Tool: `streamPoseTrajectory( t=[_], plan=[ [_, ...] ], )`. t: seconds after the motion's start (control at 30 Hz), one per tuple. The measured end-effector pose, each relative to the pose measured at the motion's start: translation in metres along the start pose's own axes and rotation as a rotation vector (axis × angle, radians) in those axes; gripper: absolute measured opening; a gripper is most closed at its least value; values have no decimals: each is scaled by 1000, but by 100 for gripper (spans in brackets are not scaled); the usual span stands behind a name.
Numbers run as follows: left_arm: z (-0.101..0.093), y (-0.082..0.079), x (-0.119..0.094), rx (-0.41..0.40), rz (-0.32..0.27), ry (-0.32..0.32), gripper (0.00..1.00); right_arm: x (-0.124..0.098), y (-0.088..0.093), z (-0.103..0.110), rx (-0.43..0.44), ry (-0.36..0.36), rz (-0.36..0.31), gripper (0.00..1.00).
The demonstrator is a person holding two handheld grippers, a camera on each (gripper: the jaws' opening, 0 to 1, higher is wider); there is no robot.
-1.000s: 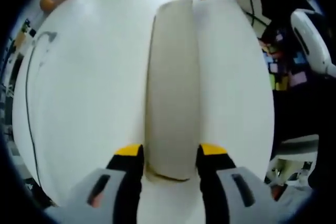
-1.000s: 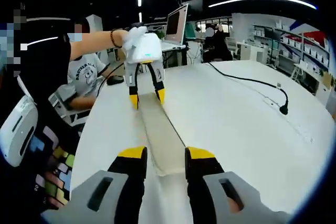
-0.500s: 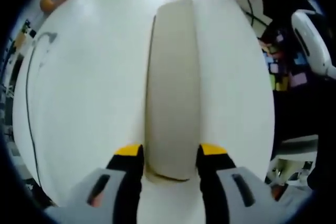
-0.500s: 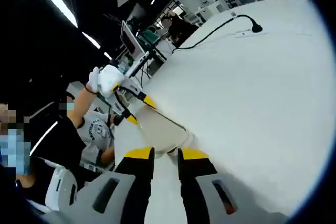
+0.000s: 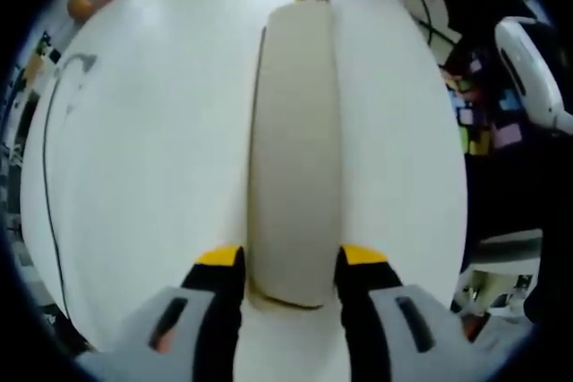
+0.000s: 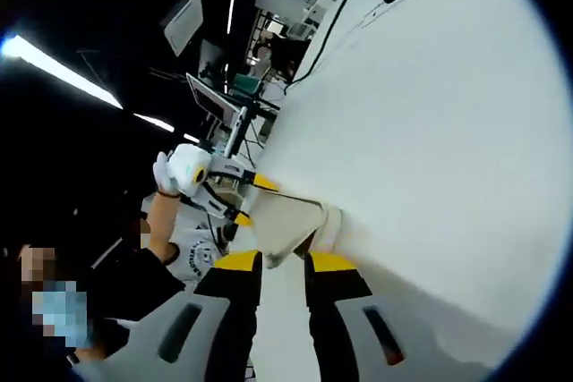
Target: Arrange the utensils inside the cutlery case until each visible utensil rests in its matching compartment.
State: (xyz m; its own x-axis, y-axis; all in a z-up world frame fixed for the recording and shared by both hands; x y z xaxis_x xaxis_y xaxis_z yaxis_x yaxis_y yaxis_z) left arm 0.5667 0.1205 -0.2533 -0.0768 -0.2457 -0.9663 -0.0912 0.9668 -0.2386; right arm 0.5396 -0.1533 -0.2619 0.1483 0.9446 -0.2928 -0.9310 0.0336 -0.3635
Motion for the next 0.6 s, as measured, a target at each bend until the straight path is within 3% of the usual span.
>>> streamPoseTrajectory(
  t=[0.43, 0.53, 0.6],
  plan=[
    [-1, 1, 1, 20, 14, -6, 43, 11, -2, -6, 137, -92, -41, 11],
    [-1, 1, 1, 18, 12, -5, 44, 10, -2, -4, 208, -130, -70, 9],
    [-1, 1, 0, 1, 3, 5, 45, 9, 0, -3, 209, -154, -93, 7]
  ],
)
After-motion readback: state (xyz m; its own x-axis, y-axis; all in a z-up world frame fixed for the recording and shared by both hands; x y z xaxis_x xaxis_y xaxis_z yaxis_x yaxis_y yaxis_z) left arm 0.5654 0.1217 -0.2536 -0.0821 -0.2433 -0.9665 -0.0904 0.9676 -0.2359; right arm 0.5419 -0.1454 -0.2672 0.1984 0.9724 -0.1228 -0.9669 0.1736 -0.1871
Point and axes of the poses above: the point that each gripper's makers call its tool centre point, and the gripper's own axes: x roughly forward along the fingers, z roughly to its left, y roughly out of its underside, the point moved 7 cm from there along -x, roughly backward along the fingers
